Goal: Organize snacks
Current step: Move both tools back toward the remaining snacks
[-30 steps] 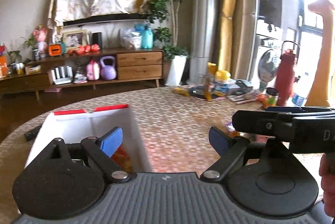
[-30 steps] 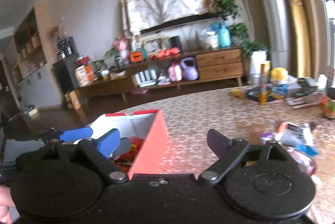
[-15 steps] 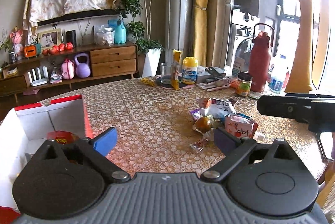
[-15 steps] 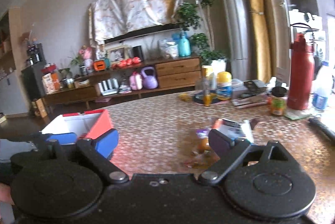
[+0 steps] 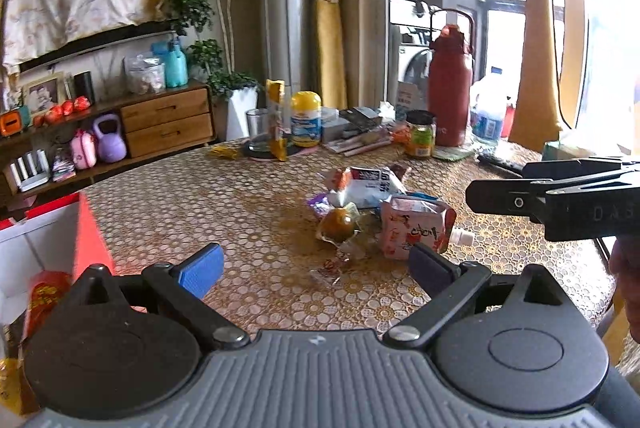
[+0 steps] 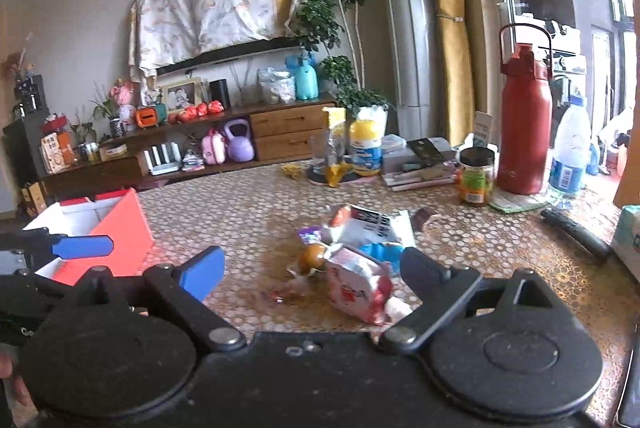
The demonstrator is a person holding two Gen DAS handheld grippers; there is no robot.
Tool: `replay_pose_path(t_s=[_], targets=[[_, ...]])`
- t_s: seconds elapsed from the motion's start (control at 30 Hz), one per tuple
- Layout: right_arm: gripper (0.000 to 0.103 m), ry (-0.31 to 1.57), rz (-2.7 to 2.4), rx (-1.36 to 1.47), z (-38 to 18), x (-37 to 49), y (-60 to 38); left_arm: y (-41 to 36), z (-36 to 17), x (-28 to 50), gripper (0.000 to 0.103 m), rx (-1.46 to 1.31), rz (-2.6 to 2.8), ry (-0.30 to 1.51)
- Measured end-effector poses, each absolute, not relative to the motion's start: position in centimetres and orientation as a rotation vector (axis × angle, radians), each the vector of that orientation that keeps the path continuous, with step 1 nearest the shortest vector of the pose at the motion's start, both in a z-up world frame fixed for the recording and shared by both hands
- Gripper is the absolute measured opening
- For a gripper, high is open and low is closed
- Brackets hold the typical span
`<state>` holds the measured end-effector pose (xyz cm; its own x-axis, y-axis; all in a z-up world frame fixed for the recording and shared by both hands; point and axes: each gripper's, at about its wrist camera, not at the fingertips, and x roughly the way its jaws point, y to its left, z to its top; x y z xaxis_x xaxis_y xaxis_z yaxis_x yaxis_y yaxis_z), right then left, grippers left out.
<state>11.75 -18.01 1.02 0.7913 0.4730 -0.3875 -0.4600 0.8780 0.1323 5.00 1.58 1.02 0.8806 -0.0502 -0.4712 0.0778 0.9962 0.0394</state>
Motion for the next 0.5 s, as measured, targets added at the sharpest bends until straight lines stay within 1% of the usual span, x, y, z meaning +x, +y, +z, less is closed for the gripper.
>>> replay_pose_path(t_s=[0.5], targets=[[0.095,0.480,0.451,0.021,-1.7,15.9,-19.3,1.0,-3.9,12.6,0.099,0.099,-0.133,0.571]])
